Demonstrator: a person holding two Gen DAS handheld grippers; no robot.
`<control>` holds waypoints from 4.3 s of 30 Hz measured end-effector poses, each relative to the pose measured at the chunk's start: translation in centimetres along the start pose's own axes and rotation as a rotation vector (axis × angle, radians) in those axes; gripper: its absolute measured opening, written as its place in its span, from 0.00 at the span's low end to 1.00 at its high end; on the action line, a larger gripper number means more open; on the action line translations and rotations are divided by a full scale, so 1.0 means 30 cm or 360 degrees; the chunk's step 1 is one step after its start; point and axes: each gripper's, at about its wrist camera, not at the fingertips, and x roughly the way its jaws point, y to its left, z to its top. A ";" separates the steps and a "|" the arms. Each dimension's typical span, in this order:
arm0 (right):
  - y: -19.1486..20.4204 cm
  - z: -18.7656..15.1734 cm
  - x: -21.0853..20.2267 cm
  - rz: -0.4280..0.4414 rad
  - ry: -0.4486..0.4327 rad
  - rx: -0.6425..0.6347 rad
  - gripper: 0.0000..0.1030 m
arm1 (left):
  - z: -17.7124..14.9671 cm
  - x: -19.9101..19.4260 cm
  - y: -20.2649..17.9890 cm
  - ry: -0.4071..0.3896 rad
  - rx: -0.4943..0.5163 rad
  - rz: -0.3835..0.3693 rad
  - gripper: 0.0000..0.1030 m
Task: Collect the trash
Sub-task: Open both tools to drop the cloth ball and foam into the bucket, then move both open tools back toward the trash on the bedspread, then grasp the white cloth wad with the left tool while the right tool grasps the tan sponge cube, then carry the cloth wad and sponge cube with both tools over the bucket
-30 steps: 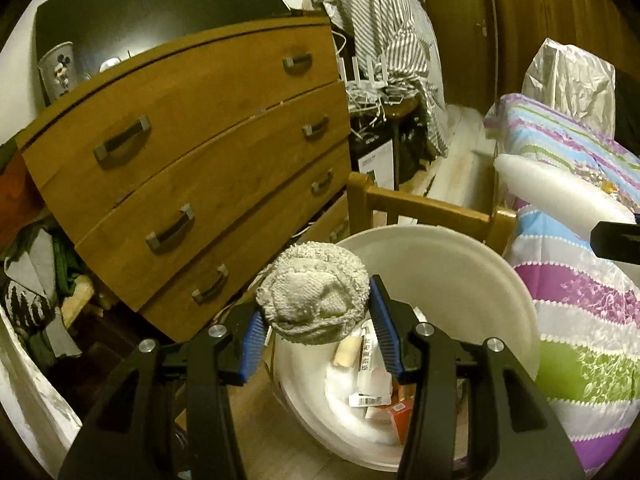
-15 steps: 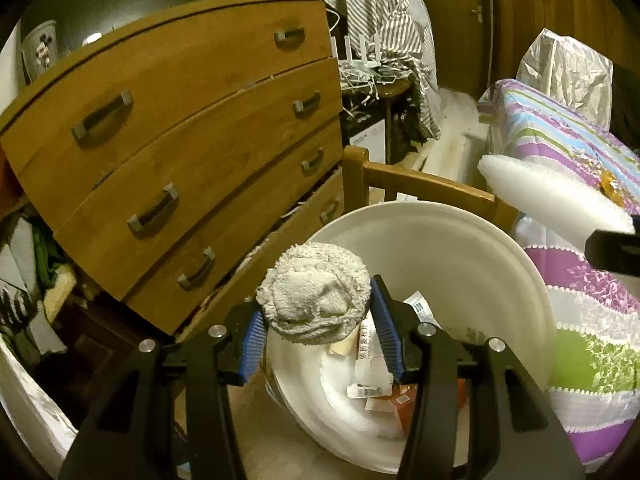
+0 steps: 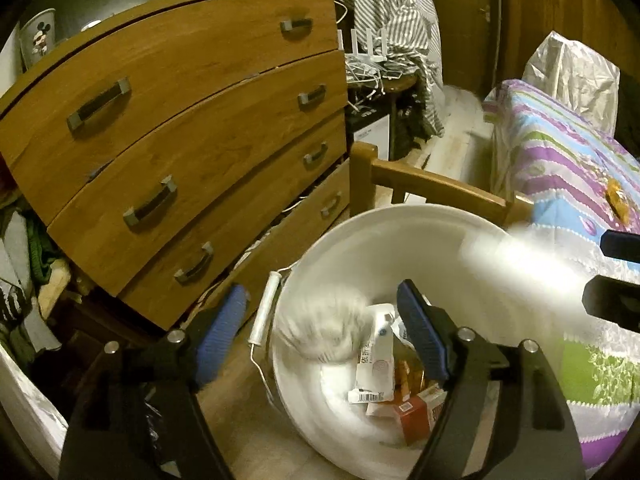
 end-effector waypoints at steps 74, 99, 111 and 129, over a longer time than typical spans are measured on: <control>-1.447 -1.408 -0.868 -0.0809 -0.0658 0.1474 0.39 | -0.133 -0.125 -2.059 -0.0046 0.0974 -0.1170 0.88; -1.166 -1.313 -0.787 -0.1000 -0.0565 0.0959 0.39 | -0.388 -0.334 -1.517 -0.0168 0.0689 -0.0820 0.37; -0.871 -1.228 -0.846 -0.1047 -0.0677 0.0713 0.39 | -0.439 -0.496 -1.295 -0.0347 0.0508 -0.0786 0.38; -0.534 -0.755 -0.783 -0.0733 -0.0868 0.0321 0.39 | -0.215 -0.566 -0.871 -0.0608 0.0158 -0.0435 0.38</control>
